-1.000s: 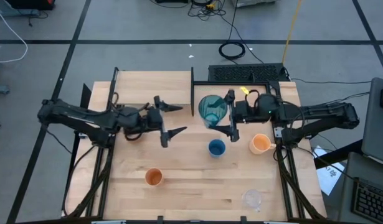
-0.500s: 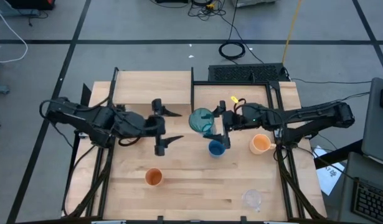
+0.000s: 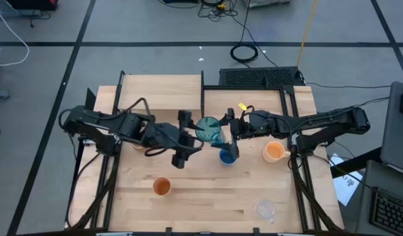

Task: Stack small to large cups/mugs on shelf
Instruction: Put the light blue cup on the shelf

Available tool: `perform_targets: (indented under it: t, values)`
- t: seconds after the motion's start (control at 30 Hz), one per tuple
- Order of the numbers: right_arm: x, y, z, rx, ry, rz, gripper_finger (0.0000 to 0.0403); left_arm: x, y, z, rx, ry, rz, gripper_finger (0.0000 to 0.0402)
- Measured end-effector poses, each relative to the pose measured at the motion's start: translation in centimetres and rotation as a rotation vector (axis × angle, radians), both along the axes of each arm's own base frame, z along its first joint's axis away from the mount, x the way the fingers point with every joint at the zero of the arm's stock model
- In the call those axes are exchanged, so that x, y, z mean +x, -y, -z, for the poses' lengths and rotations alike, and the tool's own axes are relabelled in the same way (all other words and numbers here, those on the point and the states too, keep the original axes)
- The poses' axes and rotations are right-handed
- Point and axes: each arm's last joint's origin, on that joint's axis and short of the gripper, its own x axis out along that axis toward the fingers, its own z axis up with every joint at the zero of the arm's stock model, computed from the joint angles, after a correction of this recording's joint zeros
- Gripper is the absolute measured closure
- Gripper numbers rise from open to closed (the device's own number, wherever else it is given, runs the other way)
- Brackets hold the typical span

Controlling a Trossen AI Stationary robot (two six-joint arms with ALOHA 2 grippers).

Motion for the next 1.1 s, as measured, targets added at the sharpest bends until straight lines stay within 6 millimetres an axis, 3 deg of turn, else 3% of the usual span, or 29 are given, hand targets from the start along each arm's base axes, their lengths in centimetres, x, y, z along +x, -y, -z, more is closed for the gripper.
perform_targets:
  t: [0.43, 0.63, 0.83, 1.1]
  values:
    - [0.00, 0.00, 0.02, 0.001, -0.002, -0.001, 0.0053, 0.78, -0.49, 0.78, 0.052, -0.044, 0.022, 0.0304]
    - [-0.02, -0.03, -0.12, -0.010, 0.011, -0.013, 0.0047, 0.49, -0.42, 0.84, 0.068, -0.073, 0.066, 0.0377]
    - [-0.01, -0.07, -0.22, -0.022, 0.017, -0.012, 0.0011, 0.61, -0.40, 0.74, 0.040, -0.057, 0.075, 0.0394]
    - [-0.27, -0.17, -0.28, -0.025, 0.007, -0.042, 0.0005, 0.59, -0.47, 0.75, 0.008, -0.058, 0.070, 0.0396]
